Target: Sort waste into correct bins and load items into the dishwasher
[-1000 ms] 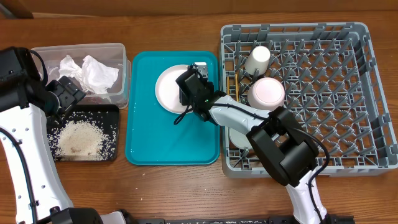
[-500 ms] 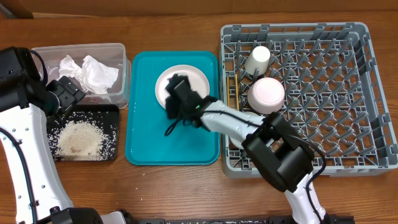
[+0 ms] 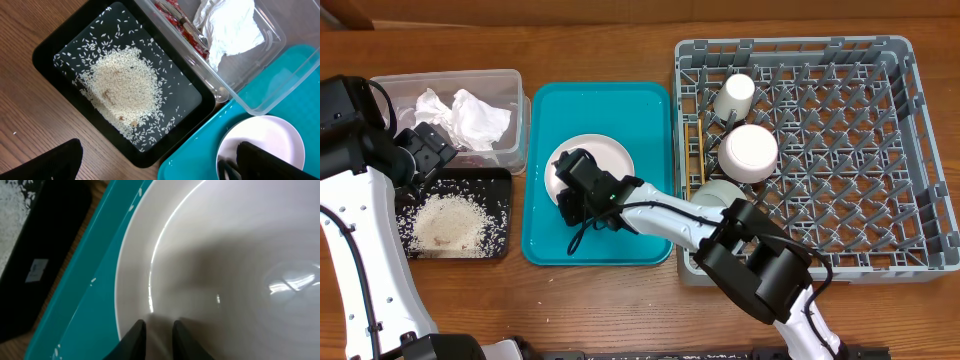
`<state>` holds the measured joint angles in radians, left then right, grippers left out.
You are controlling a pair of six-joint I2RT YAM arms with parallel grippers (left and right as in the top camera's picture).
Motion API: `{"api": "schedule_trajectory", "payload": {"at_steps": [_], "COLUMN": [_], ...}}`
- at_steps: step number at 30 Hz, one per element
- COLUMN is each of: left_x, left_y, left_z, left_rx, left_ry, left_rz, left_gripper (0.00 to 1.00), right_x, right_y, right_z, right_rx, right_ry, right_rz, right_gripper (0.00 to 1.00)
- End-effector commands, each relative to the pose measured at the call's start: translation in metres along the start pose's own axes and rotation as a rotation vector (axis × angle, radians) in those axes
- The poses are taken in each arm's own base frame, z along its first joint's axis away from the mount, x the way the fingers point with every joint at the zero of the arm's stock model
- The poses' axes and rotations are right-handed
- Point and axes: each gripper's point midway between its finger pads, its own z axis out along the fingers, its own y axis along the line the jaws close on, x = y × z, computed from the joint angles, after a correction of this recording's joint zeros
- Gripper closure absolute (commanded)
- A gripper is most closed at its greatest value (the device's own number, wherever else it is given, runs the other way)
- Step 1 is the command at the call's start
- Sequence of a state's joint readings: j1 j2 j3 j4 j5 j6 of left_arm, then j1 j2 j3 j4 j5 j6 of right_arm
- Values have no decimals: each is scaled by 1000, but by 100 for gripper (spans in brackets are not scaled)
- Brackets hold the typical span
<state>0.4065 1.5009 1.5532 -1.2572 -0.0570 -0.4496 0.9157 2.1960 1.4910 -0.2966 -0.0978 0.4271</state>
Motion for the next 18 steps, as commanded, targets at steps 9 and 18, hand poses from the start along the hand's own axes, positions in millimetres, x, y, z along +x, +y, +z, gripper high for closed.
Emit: {"api": "schedule_trajectory", "payload": {"at_steps": [9,18], "left_x": [-4,-4], "left_y": [-2,-2], "left_z": [-2,-2], "left_rx": [4,3], "left_ry": [-11,-11], "left_rz": [9,9], "left_gripper": [0,0], "right_x": [-80,-55], "right_y": [-73,-129], "right_z": [-116,-93], "right_rx": [464,553], "right_ry": [-278,-173], "right_rz": [10,66], "right_gripper": [62,61]}}
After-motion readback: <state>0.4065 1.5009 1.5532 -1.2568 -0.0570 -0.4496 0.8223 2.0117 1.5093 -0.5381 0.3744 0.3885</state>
